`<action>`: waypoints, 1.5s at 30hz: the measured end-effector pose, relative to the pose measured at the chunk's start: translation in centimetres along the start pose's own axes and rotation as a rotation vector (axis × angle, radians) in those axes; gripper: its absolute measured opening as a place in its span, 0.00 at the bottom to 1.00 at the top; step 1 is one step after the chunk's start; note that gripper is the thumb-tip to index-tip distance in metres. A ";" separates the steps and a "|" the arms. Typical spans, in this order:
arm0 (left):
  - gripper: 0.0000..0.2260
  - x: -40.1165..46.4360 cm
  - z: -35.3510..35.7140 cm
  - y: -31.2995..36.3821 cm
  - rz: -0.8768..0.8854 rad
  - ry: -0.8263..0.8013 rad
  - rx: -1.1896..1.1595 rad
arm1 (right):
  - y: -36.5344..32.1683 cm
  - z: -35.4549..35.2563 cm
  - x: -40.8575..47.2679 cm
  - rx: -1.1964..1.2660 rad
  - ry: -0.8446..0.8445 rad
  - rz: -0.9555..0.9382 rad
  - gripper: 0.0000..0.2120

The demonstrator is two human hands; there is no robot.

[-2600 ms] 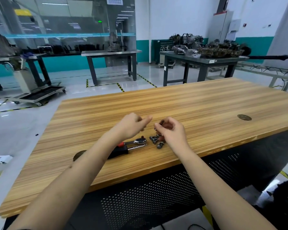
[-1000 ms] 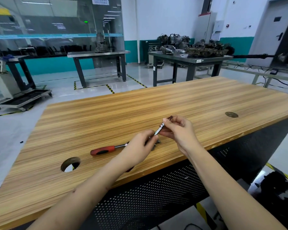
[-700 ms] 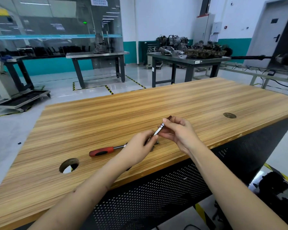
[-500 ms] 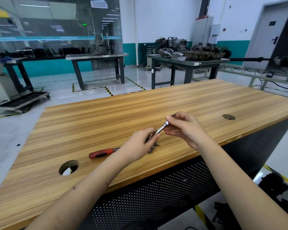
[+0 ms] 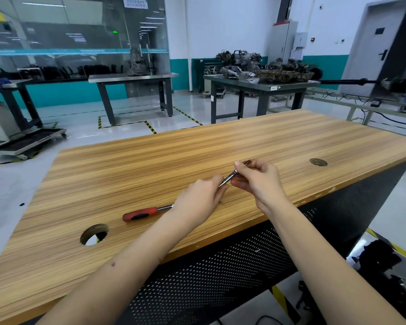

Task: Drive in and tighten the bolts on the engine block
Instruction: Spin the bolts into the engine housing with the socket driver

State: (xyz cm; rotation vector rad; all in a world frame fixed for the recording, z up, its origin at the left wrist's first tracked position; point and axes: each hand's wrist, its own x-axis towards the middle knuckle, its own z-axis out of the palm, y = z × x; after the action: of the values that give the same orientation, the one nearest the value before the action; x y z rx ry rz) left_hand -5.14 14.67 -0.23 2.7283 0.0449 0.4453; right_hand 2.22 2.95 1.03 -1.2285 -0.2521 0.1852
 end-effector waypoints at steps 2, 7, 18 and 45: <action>0.11 0.0 0.2 0.0 0.022 0.002 -0.045 | -0.2 -0.1 0.1 0.014 0.000 0.019 0.14; 0.11 0.0 0.8 -0.4 0.037 0.006 -0.137 | 0.2 0.0 0.0 0.068 0.009 0.096 0.12; 0.11 1.1 0.6 -0.6 -0.210 0.062 -0.943 | -0.8 0.0 0.4 -0.002 -0.014 0.011 0.08; 0.16 2.9 -0.4 0.9 -0.519 -0.079 -1.719 | 1.2 1.2 0.0 0.234 0.194 0.070 0.12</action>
State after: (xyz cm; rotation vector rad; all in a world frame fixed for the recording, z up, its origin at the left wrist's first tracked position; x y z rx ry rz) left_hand -2.58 14.26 1.33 0.9700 0.2174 0.0724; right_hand 1.87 4.44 0.27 -1.0147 -0.0177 0.1503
